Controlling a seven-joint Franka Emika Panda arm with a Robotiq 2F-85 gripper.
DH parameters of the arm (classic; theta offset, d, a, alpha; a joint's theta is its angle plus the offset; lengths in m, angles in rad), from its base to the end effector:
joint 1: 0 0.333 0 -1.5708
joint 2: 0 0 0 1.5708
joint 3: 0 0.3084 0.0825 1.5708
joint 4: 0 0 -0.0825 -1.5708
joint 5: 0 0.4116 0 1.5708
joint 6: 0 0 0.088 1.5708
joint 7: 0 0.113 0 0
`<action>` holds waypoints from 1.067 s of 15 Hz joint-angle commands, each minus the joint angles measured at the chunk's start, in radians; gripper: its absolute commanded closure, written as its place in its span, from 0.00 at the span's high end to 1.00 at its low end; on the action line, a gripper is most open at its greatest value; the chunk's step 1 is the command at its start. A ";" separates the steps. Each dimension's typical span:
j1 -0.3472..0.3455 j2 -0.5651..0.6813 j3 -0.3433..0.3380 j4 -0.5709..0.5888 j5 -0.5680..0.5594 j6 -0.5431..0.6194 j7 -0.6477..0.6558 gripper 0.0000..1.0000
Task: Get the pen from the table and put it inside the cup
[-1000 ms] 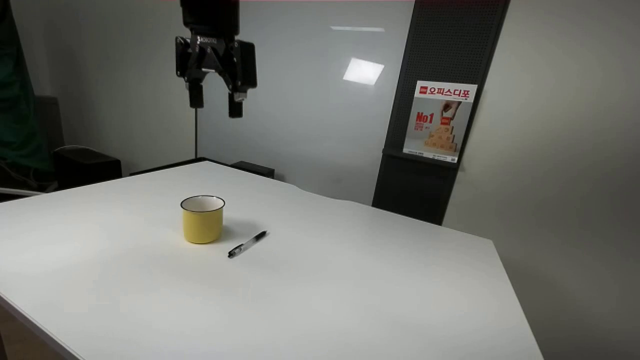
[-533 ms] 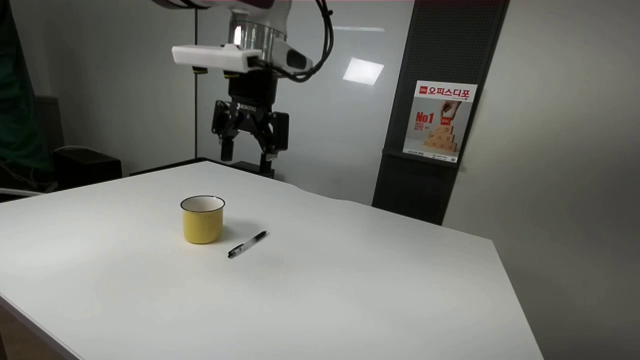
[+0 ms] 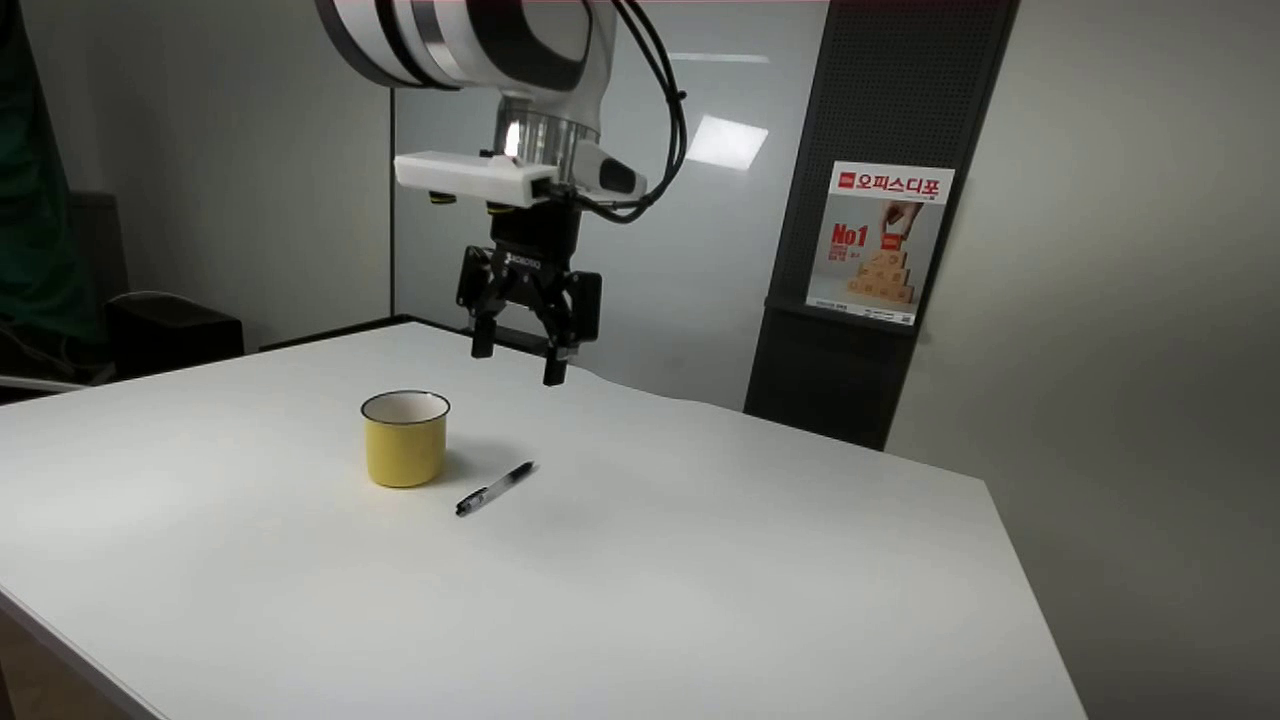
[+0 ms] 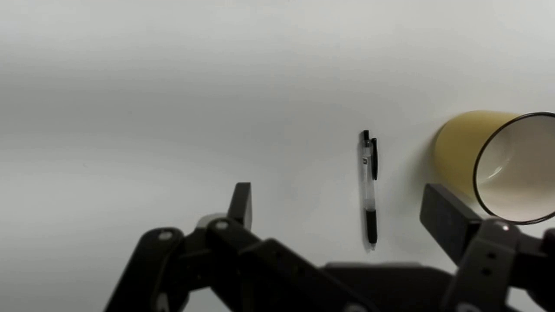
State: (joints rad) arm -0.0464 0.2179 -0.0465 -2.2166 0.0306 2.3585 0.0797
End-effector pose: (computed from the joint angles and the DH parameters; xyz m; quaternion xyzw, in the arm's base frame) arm 0.5541 -0.0514 0.2377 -0.9946 0.0970 0.0378 0.0056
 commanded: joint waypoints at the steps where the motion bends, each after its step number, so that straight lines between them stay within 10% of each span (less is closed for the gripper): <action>1: 0.023 0.004 -0.011 -0.011 -0.068 0.045 0.049 1.00; 16: 0.047 0.324 0.062 0.136 -0.008 0.274 -0.044 1.00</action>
State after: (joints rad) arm 0.0264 0.4753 -0.0022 -2.1505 -0.0113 2.6374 0.0682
